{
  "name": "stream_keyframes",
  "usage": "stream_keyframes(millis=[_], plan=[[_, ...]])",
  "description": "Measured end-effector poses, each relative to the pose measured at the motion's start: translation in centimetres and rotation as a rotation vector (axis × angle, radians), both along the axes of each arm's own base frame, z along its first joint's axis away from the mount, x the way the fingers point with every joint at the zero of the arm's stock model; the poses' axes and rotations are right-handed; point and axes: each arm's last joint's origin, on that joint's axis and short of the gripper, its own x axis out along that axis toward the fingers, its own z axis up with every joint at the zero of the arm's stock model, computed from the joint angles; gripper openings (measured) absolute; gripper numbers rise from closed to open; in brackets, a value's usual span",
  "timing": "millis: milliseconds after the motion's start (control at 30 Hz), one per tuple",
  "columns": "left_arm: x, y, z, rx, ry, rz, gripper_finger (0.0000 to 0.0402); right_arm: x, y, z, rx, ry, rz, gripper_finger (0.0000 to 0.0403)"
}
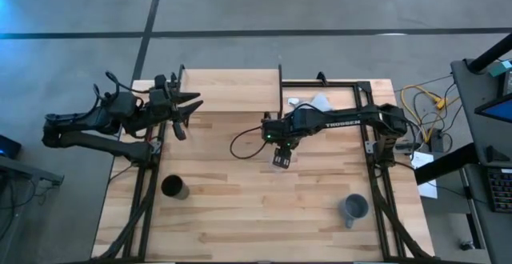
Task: Stack small to large cups/mugs on shelf
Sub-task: Put the transparent mug on the shelf
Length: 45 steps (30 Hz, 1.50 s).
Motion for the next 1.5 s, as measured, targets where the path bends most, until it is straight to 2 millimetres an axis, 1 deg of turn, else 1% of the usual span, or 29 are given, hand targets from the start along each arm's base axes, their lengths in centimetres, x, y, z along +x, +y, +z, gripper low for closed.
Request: stream_keyframes(millis=[133,333,433,533,633,667,700,767,833,1000,1067,1133,1200,1267,1400,1500], plan=[[0.1,0.0,0.0,0.0,0.002,0.0,0.0093,0.5,0.0,-1.2,-0.003,0.024,0.009,0.0178],[0.3,0.0,-0.1,0.0,0.008,0.0,0.0093,1.0,-0.2,-2.8,-0.066,0.069,0.011,0.0174],[0.2,0.0,-0.1,0.001,0.008,0.0,0.0093,1.1,-0.2,-2.9,-0.072,0.074,0.035,0.0151],[0.3,0.0,-0.1,0.001,0.011,0.0,0.0093,1.0,-0.2,-2.5,-0.067,0.064,0.042,0.0103],[0.4,0.0,-0.2,0.001,0.015,0.0,0.0093,0.8,-0.2,-1.1,-0.067,0.042,0.042,0.004],[0.4,0.0,-0.2,0.001,0.014,0.0,0.0093,0.8,-0.2,-0.4,-0.068,0.031,0.047,0.0024],[0.4,0.0,-0.2,0.001,0.014,0.0,0.0093,0.7,-0.2,0.3,-0.07,0.022,0.051,0.0018],[0.4,0.0,-0.2,0.001,0.014,0.0,0.0093,0.8,-0.2,1.7,-0.074,0.001,0.067,0.0012],[0.4,0.0,-0.2,0.001,0.015,0.0,0.0093,1.1,-0.2,3.8,-0.08,-0.029,0.079,0.0009],[0.3,0.0,-0.2,0.001,0.014,0.0,0.0093,1.8,-0.3,10.0,-0.112,-0.222,0.122,0.0008],[0.4,0.0,-0.2,0.001,0.015,0.0,0.0093,1.8,-0.3,11.7,-0.12,-0.27,0.13,0.0008],[0.3,0.0,-0.2,-0.001,0.013,0.0,0.0093,1.5,-0.3,12.4,-0.12,-0.273,0.13,0.0008],[0.4,0.0,-0.2,-0.002,0.015,0.0,0.0093,1.1,-0.3,12.4,-0.103,-0.229,0.095,0.001],[0.4,0.0,-0.2,-0.002,0.016,0.0,0.0093,0.6,-0.3,11.5,-0.091,-0.148,0.079,0.0017],[0.5,0.0,-0.3,-0.002,0.018,0.0,0.0093,0.3,-0.4,8.7,-0.085,-0.027,0.061,0.0045],[0.5,0.0,-0.3,-0.003,0.018,0.0,0.0093,0.4,-0.7,6.1,-0.081,0.016,0.045,0.0074]])
